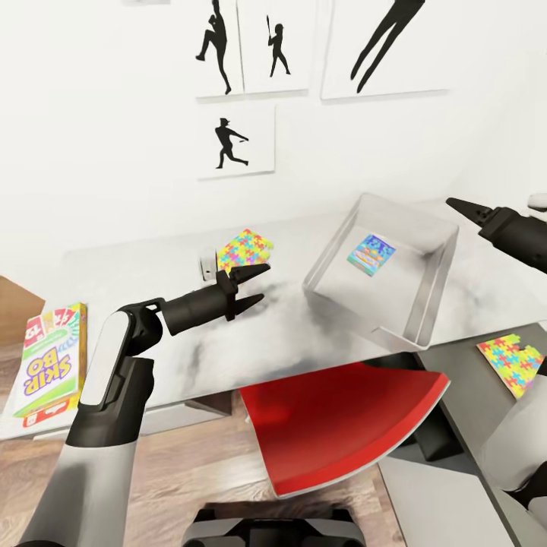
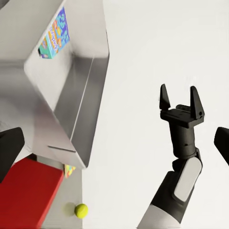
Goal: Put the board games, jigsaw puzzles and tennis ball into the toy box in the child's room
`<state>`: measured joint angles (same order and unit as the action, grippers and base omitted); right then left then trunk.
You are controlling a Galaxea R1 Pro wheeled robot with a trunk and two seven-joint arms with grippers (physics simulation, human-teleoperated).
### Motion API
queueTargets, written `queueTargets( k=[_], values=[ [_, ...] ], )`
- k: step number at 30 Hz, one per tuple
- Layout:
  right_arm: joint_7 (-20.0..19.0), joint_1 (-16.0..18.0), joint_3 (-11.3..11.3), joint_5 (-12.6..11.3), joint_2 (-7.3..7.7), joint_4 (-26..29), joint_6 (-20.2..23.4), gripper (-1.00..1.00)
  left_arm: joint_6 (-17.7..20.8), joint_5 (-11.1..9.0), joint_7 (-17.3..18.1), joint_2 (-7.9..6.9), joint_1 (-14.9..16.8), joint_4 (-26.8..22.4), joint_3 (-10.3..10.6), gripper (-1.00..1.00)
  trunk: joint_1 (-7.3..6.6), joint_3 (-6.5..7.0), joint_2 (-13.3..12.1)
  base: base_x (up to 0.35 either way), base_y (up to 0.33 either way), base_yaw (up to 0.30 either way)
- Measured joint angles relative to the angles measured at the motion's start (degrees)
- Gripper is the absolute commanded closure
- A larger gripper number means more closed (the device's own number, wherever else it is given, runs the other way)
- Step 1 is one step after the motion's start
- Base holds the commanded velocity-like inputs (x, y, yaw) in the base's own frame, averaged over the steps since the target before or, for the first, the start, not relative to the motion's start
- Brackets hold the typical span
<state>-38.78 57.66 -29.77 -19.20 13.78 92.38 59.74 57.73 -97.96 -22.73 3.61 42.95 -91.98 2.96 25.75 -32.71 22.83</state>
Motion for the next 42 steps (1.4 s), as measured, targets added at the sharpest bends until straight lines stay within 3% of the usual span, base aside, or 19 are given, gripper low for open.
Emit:
queueTargets(
  k=[8,10,11,12,14,17,19,20,23,24,25,31,37,42],
  values=[
    [-0.04,-1.22,-0.38,-0.1,3.43,0.01,0.0,-1.0,0.07,0.04,0.86,-0.64,-2.89,-0.07,-0.24,-1.0,0.0,0.75,0.0,0.0,0.0,0.0],
    [-0.15,-3.36,-0.71,-0.56,6.22,0.03,-0.04,-1.0,0.03,0.26,4.34,-2.63,-5.38,-0.09,-0.4,-1.0,0.0,0.93,0.0,0.0,0.0,0.0],
    [-0.21,-6.31,-1.66,-1.49,8.6,0.0,-0.13,-1.0,0.03,0.87,8.3,-4.05,-7.69,-0.09,-0.47,-1.0,0.0,1.02,-0.01,0.0,0.0,0.0],
    [-0.2,-6.46,-1.76,-1.9,8.69,0.01,0.0,-1.0,-0.01,0.66,8.45,-4.09,-7.82,-0.08,-0.46,-1.0,0.0,1.12,0.0,0.0,0.0,0.0],
    [-0.22,-9.16,-3.37,-2.63,10.4,0.0,-0.05,-1.0,-0.08,1.49,10.69,-4.69,-9.66,-0.09,-0.47,-1.0,0.0,1.31,0.0,0.0,0.0,0.0],
    [-0.22,-10.79,-4.47,-3.18,11.28,0.0,0.0,-1.0,-0.15,2.14,11.57,-4.91,-10.47,-0.08,-0.5,-1.0,0.0,1.59,0.0,0.0,0.0,0.0],
    [-0.4,-14.15,-6.86,-3.62,12.81,-0.01,-0.06,-1.0,-0.23,3.78,12.86,-5.14,-11.6,-0.09,-0.48,-1.0,0.0,1.78,0.0,0.0,0.0,0.0],
    [-0.39,-14.21,-6.92,-3.8,12.83,-0.01,0.0,-1.0,-0.24,3.77,12.89,-5.14,-11.61,-0.08,-0.48,-1.0,0.0,1.88,0.0,0.0,0.0,0.0],
    [-2.26,-19.56,-11.07,-4.22,14.66,0.01,-0.04,-1.0,-0.32,5.76,14.0,-5.01,-12.55,-0.09,-0.21,-1.0,0.0,2.15,0.0,0.0,0.0,0.0],
    [-5.05,-23.02,-14.04,-4.26,15.63,0.0,-0.09,-1.0,-0.33,6.64,14.42,-4.93,-12.91,-0.1,-0.08,-1.0,0.0,2.25,0.0,0.0,0.0,0.0],
    [-10.18,-28.03,-18.72,-4.28,16.56,-0.01,-0.12,-1.0,-0.29,7.41,15.11,-4.91,-13.24,-0.11,-0.01,-1.0,-0.01,2.34,0.0,0.0,0.0,0.0],
    [-15.53,-34.97,-24.56,-4.64,17.08,-0.01,0.05,-1.0,-0.3,7.84,16.9,-4.83,-13.36,-0.09,0.09,-1.0,0.0,2.91,0.01,0.0,0.0,0.0],
    [-17.8,-39.97,-27.22,-4.51,16.73,-0.04,0.06,-1.0,-0.32,8.0,17.93,-4.76,-13.22,-0.1,0.79,-1.0,0.0,3.47,0.0,0.0,0.0,0.0],
    [-18.48,-41.86,-28.09,-4.42,16.36,-0.07,0.07,-1.0,-0.36,8.17,18.02,-4.74,-13.04,-0.09,1.67,-1.0,0.0,3.94,0.0,0.0,0.0,0.0]
  ],
)
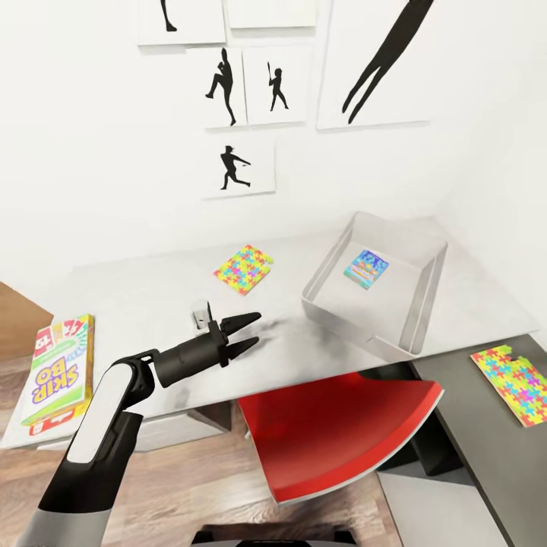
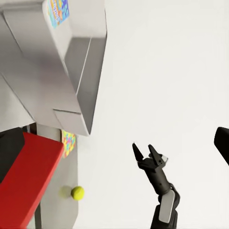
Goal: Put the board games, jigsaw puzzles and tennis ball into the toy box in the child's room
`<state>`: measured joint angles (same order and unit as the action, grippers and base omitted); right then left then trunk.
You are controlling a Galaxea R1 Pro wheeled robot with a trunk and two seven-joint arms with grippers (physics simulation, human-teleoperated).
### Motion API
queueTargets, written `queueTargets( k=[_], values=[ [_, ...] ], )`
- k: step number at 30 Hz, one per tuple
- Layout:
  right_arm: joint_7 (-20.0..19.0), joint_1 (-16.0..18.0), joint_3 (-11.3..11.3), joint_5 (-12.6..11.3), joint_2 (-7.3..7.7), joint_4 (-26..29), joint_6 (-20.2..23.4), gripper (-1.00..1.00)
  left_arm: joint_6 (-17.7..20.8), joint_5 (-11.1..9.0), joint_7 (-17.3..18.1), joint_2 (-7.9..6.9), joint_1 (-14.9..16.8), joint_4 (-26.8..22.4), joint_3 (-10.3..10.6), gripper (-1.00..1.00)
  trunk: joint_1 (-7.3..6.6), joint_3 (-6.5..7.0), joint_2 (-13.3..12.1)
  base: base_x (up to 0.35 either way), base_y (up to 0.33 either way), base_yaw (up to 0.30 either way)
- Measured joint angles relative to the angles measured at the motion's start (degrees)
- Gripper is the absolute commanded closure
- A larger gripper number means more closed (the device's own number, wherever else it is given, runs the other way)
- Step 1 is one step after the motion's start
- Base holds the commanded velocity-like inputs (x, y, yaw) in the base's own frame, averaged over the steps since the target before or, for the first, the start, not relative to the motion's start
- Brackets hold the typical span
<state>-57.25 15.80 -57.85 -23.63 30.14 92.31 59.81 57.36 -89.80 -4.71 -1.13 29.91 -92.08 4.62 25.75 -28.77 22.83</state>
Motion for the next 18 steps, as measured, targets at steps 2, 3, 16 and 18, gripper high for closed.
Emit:
queueTargets(
  k=[2,3,16,18],
  values=[
    [-0.13,-0.4,-0.18,0.02,-0.11,-0.01,0.0,-1.0,-0.03,0.07,-0.04,0.0,0.09,0.0,0.21,-1.0,0.0,0.19,0.0,0.0,0.0,0.0],
    [-0.26,-0.71,-0.32,0.04,-0.24,0.01,0.0,-1.0,-0.03,0.14,-0.08,0.01,0.18,0.0,0.38,-1.0,0.0,0.28,0.0,0.0,0.0,0.0],
    [-0.99,-1.76,-1.2,0.17,-2.46,-0.01,-2.67,-1.0,-0.09,0.35,-0.2,0.02,0.56,0.0,0.99,-1.0,0.0,1.5,0.0,0.0,0.0,0.0],
    [-1.06,-1.82,-1.4,0.2,-2.67,0.0,-3.35,-1.0,-0.08,0.35,-0.2,0.02,0.58,0.0,1.05,-1.0,0.0,1.69,0.0,0.0,0.0,0.0]
  ],
)
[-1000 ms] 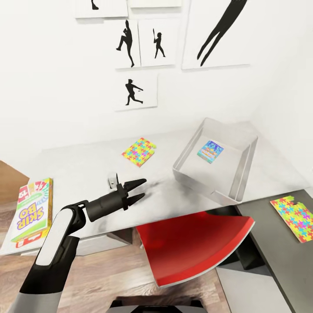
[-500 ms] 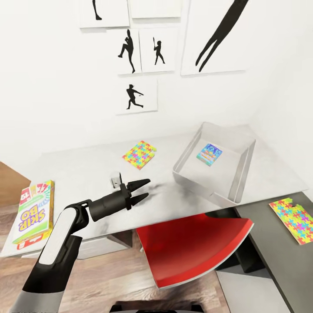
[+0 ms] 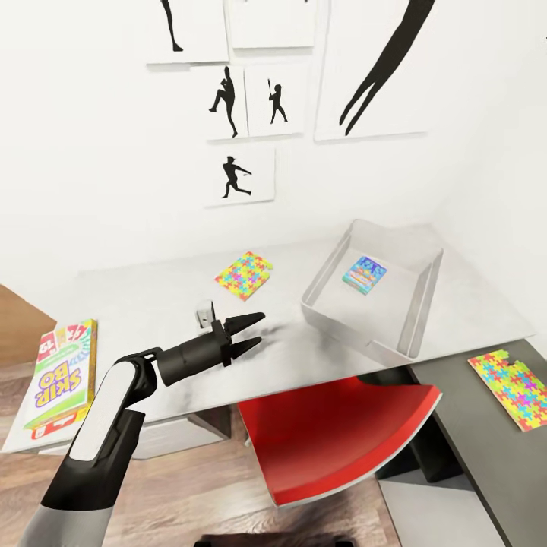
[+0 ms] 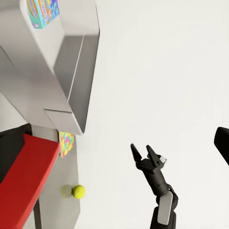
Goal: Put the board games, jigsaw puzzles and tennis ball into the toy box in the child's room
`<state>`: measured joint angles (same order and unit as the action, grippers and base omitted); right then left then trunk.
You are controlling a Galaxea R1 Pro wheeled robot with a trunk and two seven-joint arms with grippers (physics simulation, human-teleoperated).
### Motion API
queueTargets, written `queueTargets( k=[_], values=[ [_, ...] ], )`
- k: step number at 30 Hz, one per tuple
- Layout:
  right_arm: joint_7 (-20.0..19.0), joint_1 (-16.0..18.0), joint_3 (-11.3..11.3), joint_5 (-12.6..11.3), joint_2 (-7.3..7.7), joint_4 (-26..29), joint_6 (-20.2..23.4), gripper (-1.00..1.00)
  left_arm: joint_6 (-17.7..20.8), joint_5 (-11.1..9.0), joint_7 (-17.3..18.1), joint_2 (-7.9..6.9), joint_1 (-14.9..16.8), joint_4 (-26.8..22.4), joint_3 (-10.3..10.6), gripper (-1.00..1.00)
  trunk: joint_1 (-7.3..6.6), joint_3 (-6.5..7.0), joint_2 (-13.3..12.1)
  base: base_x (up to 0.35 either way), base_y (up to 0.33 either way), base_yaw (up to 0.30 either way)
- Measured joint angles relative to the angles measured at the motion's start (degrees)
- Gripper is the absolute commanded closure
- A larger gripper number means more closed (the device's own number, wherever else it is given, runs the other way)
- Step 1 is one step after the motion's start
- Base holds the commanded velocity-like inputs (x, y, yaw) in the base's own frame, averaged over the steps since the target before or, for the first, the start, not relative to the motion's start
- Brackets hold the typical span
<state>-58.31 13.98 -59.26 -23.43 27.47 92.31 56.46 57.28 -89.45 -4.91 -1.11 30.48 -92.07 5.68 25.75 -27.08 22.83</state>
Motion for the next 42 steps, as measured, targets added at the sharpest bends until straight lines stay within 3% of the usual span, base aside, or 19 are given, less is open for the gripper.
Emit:
queueTargets(
  k=[13,42],
  values=[
    [-0.31,-0.2,-0.74,0.08,-0.84,0.01,-2.63,-1.0,0.01,0.03,0.03,0.0,0.05,0.0,0.27,-1.0,0.0,1.22,0.0,0.0,0.0,0.0],
    [-0.31,-0.24,-0.29,0.12,-1.79,0.0,-3.25,-1.0,-0.05,0.05,-0.05,0.0,0.06,0.0,0.35,-1.0,0.0,3.95,0.0,0.0,0.0,-0.001]
  ],
)
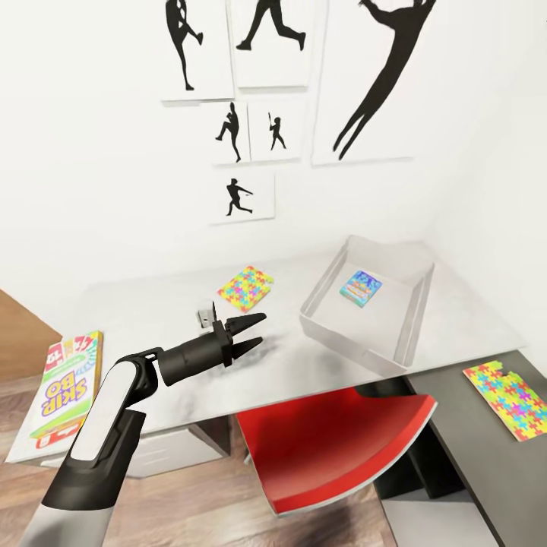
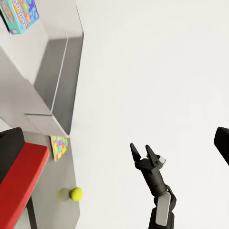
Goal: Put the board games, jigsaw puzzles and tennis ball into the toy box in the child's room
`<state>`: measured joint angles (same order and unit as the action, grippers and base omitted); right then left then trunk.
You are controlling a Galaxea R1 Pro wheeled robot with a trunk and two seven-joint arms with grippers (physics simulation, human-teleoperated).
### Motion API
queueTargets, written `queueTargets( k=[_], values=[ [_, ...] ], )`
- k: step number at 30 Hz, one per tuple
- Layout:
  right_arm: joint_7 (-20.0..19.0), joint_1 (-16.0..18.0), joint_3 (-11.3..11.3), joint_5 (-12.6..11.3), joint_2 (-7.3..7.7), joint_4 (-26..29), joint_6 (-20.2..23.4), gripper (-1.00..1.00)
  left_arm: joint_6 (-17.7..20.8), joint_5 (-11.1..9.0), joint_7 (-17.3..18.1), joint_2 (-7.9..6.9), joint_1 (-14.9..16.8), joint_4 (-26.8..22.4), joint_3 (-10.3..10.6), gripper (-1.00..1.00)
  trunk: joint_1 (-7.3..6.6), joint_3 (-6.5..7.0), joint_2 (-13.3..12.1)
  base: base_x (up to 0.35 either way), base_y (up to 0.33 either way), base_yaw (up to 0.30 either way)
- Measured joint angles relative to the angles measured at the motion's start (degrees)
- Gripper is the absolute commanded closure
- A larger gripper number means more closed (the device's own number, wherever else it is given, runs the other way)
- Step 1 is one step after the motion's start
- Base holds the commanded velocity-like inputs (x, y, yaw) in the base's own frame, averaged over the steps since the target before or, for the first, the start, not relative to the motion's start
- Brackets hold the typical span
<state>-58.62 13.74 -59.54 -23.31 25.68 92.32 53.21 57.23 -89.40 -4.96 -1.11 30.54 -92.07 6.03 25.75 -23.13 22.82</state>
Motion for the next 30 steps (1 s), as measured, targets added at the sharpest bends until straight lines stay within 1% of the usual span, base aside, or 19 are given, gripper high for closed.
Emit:
queueTargets(
  k=[6,8,9,11,12,14,15,17,18,22,30],
  values=[
    [0.31,0.0,0.41,0.14,0.01,-0.02,0.13,-1.0,0.0,0.03,-0.03,0.0,0.0,0.0,-0.01,-1.0,0.0,0.56,0.0,0.0,0.0,-0.042],
    [0.43,-0.01,1.25,0.42,0.0,-0.04,0.29,-1.0,0.0,0.04,-0.04,0.0,0.01,0.01,-0.04,-1.0,0.0,0.75,0.0,0.0,0.0,-0.079],
    [0.43,-0.01,1.27,0.42,0.0,-0.04,0.29,-1.0,0.0,0.04,-0.04,0.0,0.0,0.01,-0.04,-1.0,0.0,0.85,0.0,0.0,0.0,-0.091],
    [0.51,-0.01,2.99,0.9,-0.03,-0.1,0.41,-1.0,-0.01,0.04,-0.04,0.0,0.01,0.01,-0.03,-1.0,0.0,1.03,0.0,0.0,0.0,-0.102],
    [0.51,-0.01,3.02,0.91,-0.03,-0.1,0.41,-1.0,-0.01,0.04,-0.04,0.0,0.01,0.01,-0.03,-1.0,0.0,1.13,0.0,0.0,0.0,-0.111],
    [0.57,-0.01,5.16,1.55,-0.06,-0.14,0.52,-1.0,-0.01,0.05,-0.04,0.0,0.01,0.01,-0.02,-1.0,0.0,1.31,0.0,0.0,0.0,-0.119],
    [0.57,-0.01,5.19,1.57,-0.06,-0.14,0.52,-1.0,-0.01,0.04,-0.05,0.0,0.01,0.01,-0.02,-1.0,0.0,1.41,0.0,0.0,0.0,-0.127],
    [0.6,-0.01,6.9,2.21,-0.19,-0.16,0.59,-1.0,-0.02,0.05,-0.05,0.0,0.01,0.01,-0.02,-1.0,0.0,1.59,0.0,0.0,0.0,-0.134],
    [0.6,-0.01,6.93,2.22,-0.19,-0.16,0.58,-1.0,-0.02,0.04,-0.05,0.0,0.01,0.01,-0.03,-1.0,0.0,1.68,0.0,0.0,0.0,-0.141],
    [0.61,-0.01,8.44,2.85,-0.57,-0.18,0.69,-1.0,-0.04,0.05,-0.05,0.01,0.01,0.01,-0.04,-1.0,0.0,2.04,0.0,0.0,0.0,-0.15],
    [0.58,0.0,9.88,3.25,-0.9,-0.24,0.78,-1.0,-0.07,0.05,-0.05,0.02,0.01,0.07,0.0,-1.0,0.0,2.7,0.0,0.0,0.0,-0.18]
  ],
)
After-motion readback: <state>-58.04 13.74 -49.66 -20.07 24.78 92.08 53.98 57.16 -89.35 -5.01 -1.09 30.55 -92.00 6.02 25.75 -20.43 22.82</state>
